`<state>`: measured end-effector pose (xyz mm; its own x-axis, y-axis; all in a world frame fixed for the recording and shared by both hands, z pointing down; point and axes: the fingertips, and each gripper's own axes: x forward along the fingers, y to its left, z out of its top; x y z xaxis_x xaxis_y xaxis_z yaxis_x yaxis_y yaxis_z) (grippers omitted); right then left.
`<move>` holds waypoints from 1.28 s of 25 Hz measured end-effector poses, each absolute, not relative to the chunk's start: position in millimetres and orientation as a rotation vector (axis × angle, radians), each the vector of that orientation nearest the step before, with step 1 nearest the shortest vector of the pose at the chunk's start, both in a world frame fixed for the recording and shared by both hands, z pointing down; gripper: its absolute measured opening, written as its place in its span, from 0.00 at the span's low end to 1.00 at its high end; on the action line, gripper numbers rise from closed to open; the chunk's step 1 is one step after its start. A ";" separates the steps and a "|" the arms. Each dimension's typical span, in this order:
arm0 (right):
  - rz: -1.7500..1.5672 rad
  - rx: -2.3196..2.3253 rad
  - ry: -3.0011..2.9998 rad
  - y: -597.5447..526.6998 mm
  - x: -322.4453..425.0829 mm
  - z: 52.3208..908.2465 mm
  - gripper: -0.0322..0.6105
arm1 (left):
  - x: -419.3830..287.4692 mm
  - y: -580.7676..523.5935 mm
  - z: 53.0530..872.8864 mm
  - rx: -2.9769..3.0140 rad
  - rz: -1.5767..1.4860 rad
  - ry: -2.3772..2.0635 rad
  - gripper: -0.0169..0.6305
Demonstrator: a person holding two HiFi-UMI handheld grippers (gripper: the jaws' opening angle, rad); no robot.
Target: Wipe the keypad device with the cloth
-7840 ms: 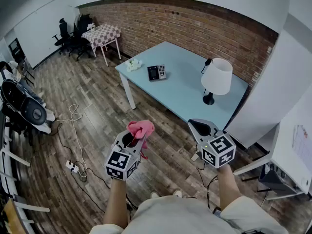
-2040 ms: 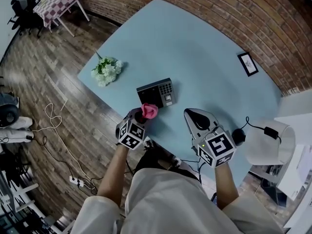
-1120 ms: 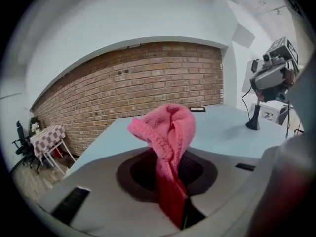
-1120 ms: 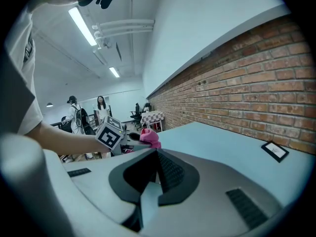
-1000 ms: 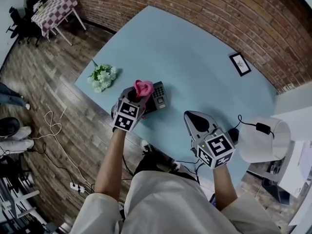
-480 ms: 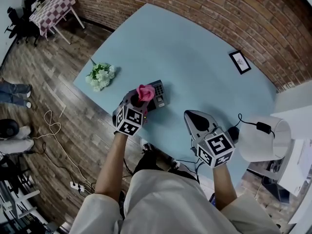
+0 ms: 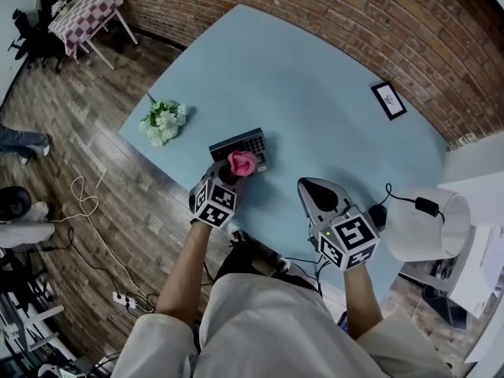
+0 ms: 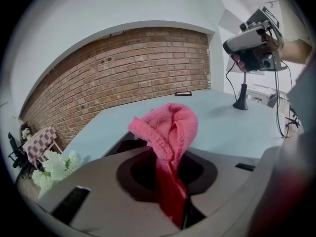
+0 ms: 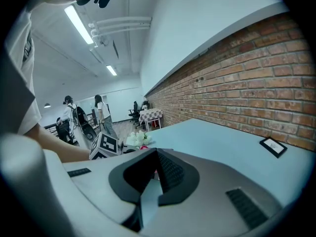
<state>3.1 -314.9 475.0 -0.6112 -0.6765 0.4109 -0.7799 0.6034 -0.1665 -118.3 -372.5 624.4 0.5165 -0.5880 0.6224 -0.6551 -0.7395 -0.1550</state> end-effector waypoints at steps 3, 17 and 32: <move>0.481 1.183 -2.526 -314.3 3.7 476.4 0.07 | -114.9 -366.6 631.4 2.641 1.028 -1.068 0.18; 0.487 1.190 -2.516 -310.2 8.1 478.9 0.07 | -106.1 -344.3 657.2 2.591 1.045 -0.991 0.18; 0.504 1.256 -2.496 -301.3 28.0 478.3 0.07 | -105.9 -416.2 558.1 2.785 0.852 -1.211 0.18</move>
